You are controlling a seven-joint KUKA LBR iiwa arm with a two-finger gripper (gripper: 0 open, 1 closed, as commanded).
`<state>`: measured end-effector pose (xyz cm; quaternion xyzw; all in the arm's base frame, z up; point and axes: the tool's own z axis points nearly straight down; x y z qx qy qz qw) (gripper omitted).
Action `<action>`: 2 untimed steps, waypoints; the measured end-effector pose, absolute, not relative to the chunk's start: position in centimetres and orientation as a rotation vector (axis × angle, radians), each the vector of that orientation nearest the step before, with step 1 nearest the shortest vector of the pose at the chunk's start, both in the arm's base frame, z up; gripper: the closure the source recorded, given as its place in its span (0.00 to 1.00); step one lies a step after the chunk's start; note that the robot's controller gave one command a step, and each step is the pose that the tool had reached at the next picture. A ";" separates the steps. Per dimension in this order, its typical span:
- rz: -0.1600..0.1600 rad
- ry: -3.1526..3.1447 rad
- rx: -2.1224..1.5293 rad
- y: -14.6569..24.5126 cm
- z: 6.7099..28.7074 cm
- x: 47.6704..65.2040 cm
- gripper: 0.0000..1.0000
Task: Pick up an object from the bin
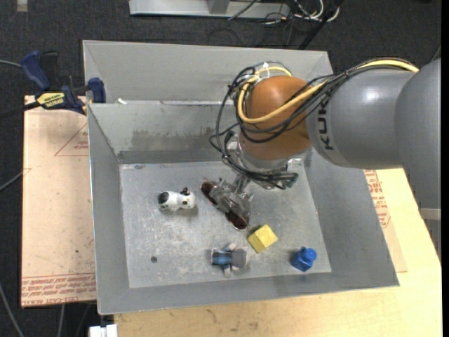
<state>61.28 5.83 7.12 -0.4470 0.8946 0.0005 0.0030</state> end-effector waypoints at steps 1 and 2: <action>0.002 2.806 -1.401 5.8 7.2 61.3 1.00; 0.005 2.811 -1.402 5.9 7.7 61.1 1.00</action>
Offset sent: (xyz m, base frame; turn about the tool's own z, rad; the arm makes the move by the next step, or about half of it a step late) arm 0.0000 -0.0001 0.0419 0.0000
